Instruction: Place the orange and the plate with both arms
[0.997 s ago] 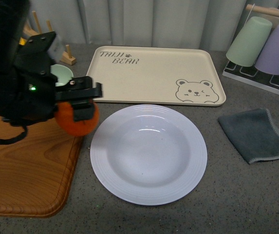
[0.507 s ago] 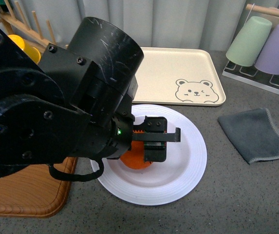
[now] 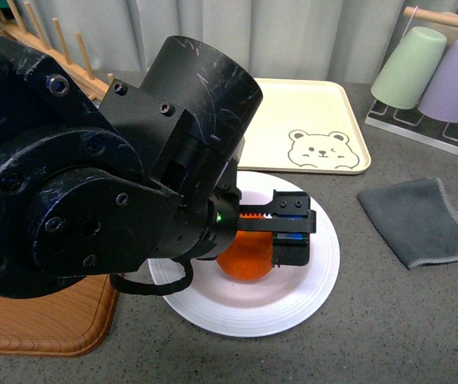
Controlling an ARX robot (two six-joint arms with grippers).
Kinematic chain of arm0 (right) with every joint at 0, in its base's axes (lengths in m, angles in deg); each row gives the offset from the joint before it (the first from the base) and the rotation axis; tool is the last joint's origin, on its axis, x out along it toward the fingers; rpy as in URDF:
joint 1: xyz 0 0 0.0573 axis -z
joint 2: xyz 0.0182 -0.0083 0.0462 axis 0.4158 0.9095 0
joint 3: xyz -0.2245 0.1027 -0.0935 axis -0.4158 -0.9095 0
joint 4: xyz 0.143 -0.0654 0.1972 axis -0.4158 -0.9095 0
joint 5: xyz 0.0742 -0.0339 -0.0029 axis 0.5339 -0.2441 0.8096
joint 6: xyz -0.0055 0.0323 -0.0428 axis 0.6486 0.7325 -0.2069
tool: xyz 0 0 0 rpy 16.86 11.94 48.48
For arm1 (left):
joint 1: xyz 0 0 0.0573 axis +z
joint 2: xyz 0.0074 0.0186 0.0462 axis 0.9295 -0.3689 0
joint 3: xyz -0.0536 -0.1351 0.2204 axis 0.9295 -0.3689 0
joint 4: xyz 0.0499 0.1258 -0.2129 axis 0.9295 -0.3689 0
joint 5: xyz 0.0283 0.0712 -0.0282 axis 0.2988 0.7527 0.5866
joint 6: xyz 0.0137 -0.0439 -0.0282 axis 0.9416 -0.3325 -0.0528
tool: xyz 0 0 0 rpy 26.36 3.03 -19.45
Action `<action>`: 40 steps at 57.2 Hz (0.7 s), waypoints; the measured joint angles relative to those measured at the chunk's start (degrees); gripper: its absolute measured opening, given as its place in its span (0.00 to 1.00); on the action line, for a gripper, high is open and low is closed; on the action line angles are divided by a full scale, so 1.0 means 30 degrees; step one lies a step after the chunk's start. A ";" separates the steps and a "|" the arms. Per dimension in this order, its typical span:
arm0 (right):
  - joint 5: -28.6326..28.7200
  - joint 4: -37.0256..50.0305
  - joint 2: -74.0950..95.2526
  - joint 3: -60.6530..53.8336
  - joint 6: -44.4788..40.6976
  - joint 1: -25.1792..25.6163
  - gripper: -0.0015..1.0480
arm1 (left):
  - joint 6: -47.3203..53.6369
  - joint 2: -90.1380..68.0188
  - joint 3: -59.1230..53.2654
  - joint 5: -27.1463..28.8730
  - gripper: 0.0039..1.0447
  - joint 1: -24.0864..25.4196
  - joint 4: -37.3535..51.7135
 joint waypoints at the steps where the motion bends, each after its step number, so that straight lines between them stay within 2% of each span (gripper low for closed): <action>1: 0.0000 0.0000 0.0000 0.0000 0.0000 0.0000 0.91 | -0.0029 0.0015 0.0000 0.0000 0.95 0.0000 -0.0007; 14: 0.0000 0.0000 0.0000 0.0000 0.0000 0.0000 0.91 | -0.0313 0.2157 -0.0648 0.0532 0.94 0.0364 -0.0095; 22: 0.0000 0.0000 0.0000 0.0000 0.0000 0.0000 0.91 | 0.0124 0.5100 -0.1996 0.2426 0.94 0.0882 0.0255; 27: 0.0000 0.0000 0.0000 0.0000 0.0000 0.0000 0.91 | 0.0219 0.7388 -0.3198 0.3133 0.94 0.1384 0.0117; 40: 0.0000 0.0000 0.0000 0.0000 -0.0007 0.0000 0.91 | 0.0379 1.3821 -0.7293 0.3155 0.94 0.3410 -0.0255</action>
